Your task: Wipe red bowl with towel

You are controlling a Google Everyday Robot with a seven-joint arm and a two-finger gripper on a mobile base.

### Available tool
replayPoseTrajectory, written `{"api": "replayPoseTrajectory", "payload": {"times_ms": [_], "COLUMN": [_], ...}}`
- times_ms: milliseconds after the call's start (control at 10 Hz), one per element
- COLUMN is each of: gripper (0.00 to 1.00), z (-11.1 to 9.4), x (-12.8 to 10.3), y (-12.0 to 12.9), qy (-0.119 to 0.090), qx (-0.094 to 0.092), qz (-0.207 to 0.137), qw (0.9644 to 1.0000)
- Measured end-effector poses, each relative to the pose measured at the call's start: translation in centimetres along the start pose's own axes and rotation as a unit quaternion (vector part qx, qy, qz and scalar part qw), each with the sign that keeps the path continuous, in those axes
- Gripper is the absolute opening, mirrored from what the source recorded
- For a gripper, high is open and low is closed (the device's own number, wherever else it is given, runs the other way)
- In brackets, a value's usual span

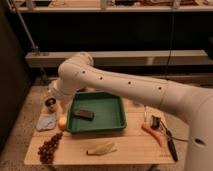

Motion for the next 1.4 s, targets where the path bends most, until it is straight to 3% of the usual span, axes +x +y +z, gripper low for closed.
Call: {"api": "replayPoseTrajectory", "payload": {"times_ms": [200,400,700,900,1300,1400], "gripper": [0.65,0.65,0.65,0.65,0.65,0.65], "z": [2.3,5.5,9.5,12.0,16.0,17.7], "x": [0.2,1.2,2.8,3.2,0.6,-0.8], "y": [-2.4,-4.6,-4.3,-3.2,-3.7,-3.8], "qy": [0.0,0.0,-0.004,-0.015,-0.041,-0.047], "qx": [-0.001,-0.018,-0.062,-0.081,-0.111,-0.127], "qz": [-0.011,-0.021,-0.023,-0.017,-0.028,-0.033], "qw": [0.9999,0.9996,0.9978,0.9965,0.9926,0.9902]}}
